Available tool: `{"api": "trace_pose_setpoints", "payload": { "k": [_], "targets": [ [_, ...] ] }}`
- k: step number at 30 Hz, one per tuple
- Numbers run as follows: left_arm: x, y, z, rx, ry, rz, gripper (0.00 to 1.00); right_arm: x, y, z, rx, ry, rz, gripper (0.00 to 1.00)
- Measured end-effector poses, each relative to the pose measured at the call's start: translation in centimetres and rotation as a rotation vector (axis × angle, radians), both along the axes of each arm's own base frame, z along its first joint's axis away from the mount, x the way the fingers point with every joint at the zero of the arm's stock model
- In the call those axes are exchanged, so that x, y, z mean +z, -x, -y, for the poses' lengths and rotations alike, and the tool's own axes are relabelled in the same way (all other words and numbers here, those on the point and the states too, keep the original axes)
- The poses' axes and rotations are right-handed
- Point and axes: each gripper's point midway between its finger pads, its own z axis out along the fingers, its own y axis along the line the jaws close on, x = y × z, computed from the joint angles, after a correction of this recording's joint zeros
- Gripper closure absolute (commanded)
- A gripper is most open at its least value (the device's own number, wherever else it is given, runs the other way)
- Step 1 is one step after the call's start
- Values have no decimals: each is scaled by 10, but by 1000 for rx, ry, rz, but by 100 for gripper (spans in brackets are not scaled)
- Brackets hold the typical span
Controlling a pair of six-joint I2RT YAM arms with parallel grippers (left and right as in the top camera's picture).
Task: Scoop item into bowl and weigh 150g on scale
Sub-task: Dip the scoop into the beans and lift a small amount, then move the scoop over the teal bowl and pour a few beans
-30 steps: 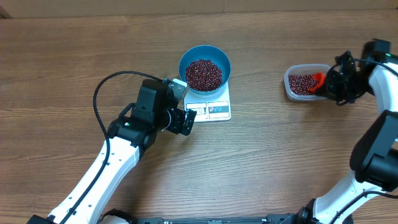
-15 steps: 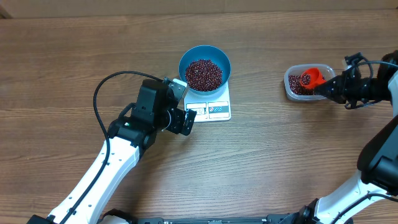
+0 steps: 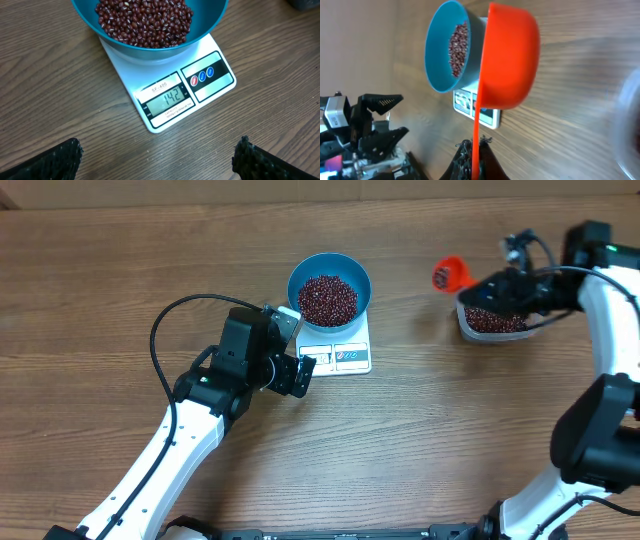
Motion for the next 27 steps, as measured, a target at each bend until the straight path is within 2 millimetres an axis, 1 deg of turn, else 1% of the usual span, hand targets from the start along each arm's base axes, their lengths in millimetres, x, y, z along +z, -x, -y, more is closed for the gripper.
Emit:
{"api": "trace_pose_setpoints", "payload": {
  "k": [2, 4, 6, 10, 12, 16, 22, 24, 27],
  "targets": [
    [0, 0, 0, 0, 0, 0, 0, 2, -7, -25, 30, 23, 14, 96],
    [0, 0, 0, 0, 0, 0, 1, 5, -11, -44, 54, 39, 30, 96],
    [0, 0, 0, 0, 0, 0, 0, 10, -15, -73, 83, 69, 44, 96],
    [0, 0, 0, 0, 0, 0, 0, 17, -21, -110, 121, 132, 102, 96],
    [0, 0, 0, 0, 0, 0, 1, 15, -19, -127, 143, 162, 119, 96],
    [0, 0, 0, 0, 0, 0, 0, 7, -19, -148, 156, 256, 154, 96],
    [0, 0, 0, 0, 0, 0, 0, -4, -15, -168, 166, 414, 202, 96],
    [0, 0, 0, 0, 0, 0, 0, -8, -14, -172, 165, 478, 223, 96],
    [0, 0, 0, 0, 0, 0, 1, -11, -17, -170, 150, 544, 243, 96]
  ]
}}
